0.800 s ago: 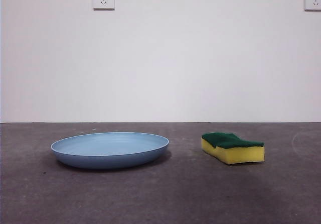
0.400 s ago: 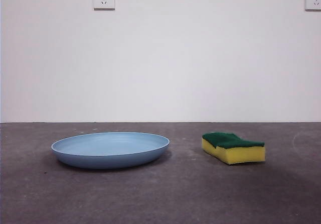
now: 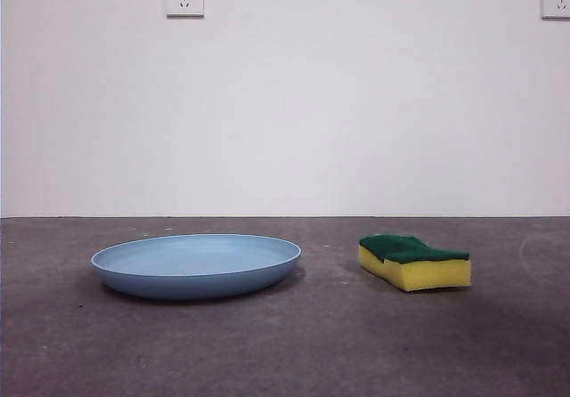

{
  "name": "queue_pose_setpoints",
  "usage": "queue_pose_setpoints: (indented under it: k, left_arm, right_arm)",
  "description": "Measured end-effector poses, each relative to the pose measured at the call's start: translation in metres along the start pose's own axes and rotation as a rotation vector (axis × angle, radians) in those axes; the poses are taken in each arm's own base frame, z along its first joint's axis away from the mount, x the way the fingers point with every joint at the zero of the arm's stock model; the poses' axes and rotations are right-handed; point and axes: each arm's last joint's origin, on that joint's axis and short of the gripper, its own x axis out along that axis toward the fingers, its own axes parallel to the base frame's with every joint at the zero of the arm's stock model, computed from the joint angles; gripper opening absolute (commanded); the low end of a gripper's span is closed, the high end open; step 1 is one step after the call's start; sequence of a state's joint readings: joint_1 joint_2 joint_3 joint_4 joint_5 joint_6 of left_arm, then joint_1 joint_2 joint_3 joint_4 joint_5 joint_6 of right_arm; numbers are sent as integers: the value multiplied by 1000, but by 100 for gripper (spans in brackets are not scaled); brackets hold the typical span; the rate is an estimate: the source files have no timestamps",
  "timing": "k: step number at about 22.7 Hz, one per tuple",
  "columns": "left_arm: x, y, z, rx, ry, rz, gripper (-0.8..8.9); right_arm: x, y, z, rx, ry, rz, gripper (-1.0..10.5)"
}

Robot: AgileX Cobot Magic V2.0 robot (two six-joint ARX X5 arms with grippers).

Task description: Pick up the plate,pick up the cloth,clean the plate with the cloth

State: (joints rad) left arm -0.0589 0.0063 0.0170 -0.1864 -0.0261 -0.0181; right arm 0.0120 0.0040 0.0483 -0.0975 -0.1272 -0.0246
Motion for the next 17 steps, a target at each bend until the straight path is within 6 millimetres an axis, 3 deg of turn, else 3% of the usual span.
queue_pose_setpoints:
  k: [7, 17]
  left_arm:
    - [0, 0, 0, 0, 0, 0, -1]
    - [0, 0, 0, 0, 0, 0, -1]
  right_arm:
    - [2, 0, -17, 68, 95, 1, 1]
    - [3, 0, -19, 211, 121, -11, 1]
